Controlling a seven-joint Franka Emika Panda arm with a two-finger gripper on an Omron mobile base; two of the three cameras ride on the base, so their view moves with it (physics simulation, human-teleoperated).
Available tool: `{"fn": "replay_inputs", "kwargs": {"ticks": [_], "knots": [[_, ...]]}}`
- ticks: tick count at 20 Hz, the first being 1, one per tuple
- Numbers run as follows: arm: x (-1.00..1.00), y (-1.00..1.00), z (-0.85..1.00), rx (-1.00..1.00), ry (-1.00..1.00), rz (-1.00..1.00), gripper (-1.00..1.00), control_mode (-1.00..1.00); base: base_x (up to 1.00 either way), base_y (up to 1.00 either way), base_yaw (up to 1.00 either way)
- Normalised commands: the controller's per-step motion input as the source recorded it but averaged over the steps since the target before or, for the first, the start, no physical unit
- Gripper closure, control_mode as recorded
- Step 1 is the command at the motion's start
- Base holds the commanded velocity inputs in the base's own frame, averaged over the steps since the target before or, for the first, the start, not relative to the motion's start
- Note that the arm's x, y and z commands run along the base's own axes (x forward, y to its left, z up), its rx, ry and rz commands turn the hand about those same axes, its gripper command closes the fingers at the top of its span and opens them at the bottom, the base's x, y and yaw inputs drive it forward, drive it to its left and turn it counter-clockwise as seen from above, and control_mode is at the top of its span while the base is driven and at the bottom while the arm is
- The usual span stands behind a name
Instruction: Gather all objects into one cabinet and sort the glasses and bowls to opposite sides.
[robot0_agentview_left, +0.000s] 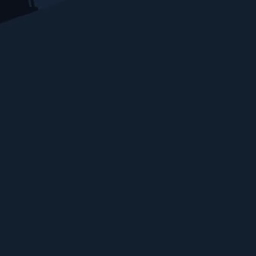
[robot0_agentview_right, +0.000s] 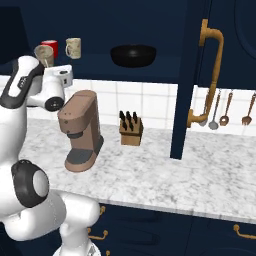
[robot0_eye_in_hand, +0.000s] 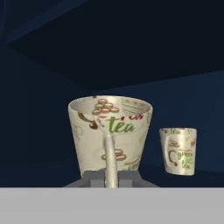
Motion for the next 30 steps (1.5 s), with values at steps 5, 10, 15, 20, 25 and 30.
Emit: {"fn": "replay_inputs", "kwargs": {"ticks": [5, 10, 15, 20, 25, 30], "knots": [[0.11, 0.06, 0.17, 0.0, 0.0, 0.0, 1.0, -1.0, 0.0, 0.0, 0.0], [0.4, 0.28, 0.67, 0.0, 0.07, 0.0, 1.0, -1.0, 0.0, 0.0, 0.0], [0.07, 0.2, 0.14, -0.06, 0.18, 0.0, 1.0, -1.0, 0.0, 0.0, 0.0], [0.0, 0.06, 0.03, -0.11, 0.27, 0.0, 1.0, -1.0, 0.0, 0.0, 0.0], [0.04, 0.02, 0.28, -0.06, 0.14, 0.0, 1.0, -1.0, 0.0, 0.0, 0.0], [0.0, 0.0, 0.41, -0.05, 0.13, 0.0, 1.0, -1.0, 0.0, 0.0, 0.0]]}}
